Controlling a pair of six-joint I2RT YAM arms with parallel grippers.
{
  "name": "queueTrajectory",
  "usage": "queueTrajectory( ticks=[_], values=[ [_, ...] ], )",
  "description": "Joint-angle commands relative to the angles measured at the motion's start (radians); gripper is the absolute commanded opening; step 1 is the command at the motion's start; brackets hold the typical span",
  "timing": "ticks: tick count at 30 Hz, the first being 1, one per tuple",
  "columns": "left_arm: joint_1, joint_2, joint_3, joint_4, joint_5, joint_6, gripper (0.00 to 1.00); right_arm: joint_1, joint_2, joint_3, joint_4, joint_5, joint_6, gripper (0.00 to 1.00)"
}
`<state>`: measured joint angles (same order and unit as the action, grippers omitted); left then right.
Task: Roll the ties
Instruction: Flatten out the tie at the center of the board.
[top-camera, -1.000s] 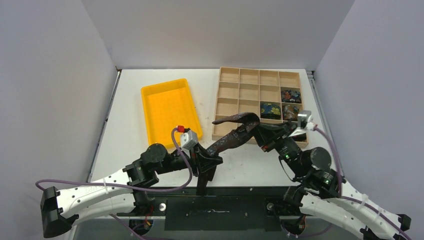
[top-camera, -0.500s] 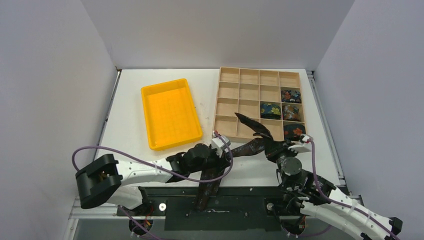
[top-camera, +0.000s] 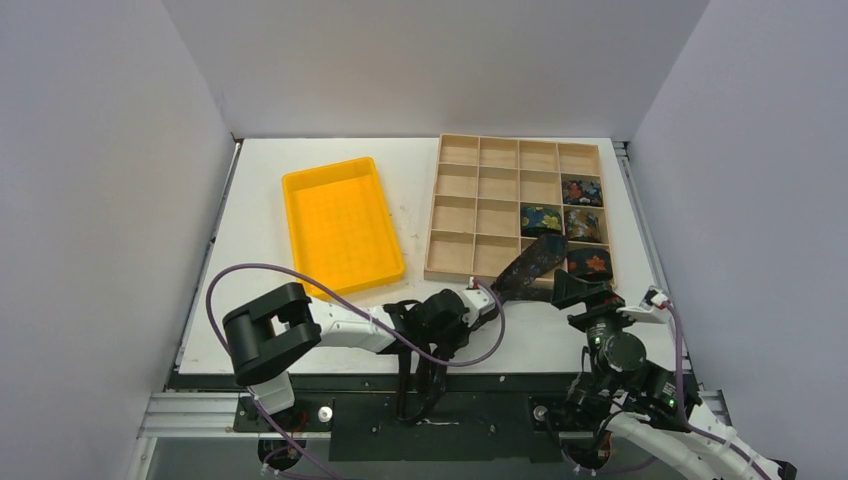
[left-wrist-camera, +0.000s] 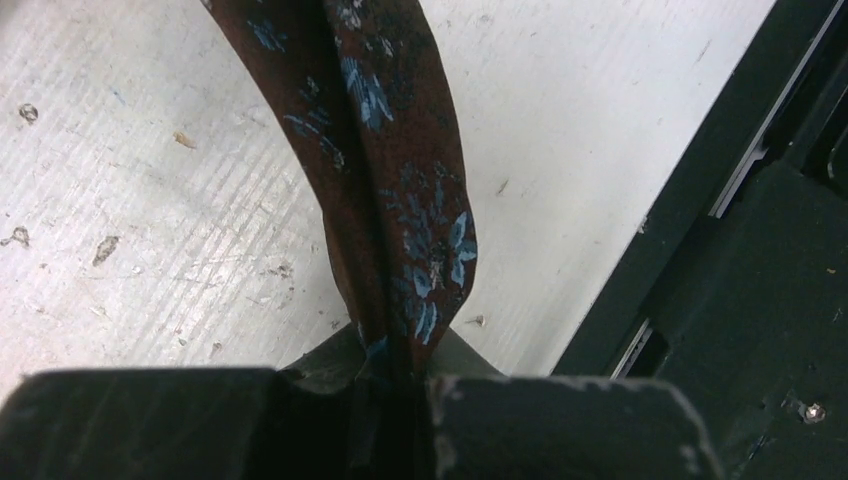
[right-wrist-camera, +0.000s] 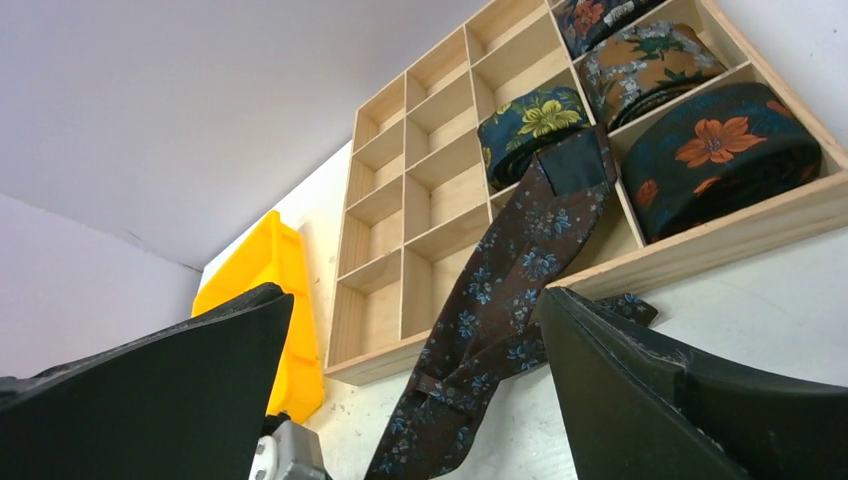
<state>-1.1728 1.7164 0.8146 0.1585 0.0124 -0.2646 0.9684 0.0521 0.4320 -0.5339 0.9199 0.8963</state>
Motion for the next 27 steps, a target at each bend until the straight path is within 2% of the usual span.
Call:
queueTrajectory(
  ticks=[1,7,9,14,18,22,27],
  values=[
    [-0.007,-0.011,-0.005,0.032,0.024,0.000,0.00,-0.002,0.074,0.072,-0.021,0.012,-0.017,1.00],
    [-0.040,-0.097,-0.099,0.105,0.086,-0.031,0.00,0.000,0.239,0.058,-0.092,0.032,0.121,0.98],
    [-0.078,-0.144,-0.143,0.107,0.060,-0.041,0.00,0.000,0.272,0.049,-0.079,0.020,0.130,0.97],
    [-0.170,-0.311,-0.294,0.171,0.004,-0.110,0.00,0.000,0.256,0.017,0.044,-0.050,0.016,0.94],
    [-0.174,-0.328,-0.352,0.217,0.001,-0.189,0.00,-0.002,0.347,0.022,0.075,-0.101,-0.008,0.89],
    [-0.174,-0.302,-0.348,0.151,-0.005,-0.231,0.00,-0.005,0.500,0.037,0.127,-0.194,-0.035,0.72],
    [-0.176,-0.301,-0.384,0.127,0.001,-0.297,0.00,-0.033,0.661,0.048,0.269,-0.331,-0.108,0.53]
  ],
)
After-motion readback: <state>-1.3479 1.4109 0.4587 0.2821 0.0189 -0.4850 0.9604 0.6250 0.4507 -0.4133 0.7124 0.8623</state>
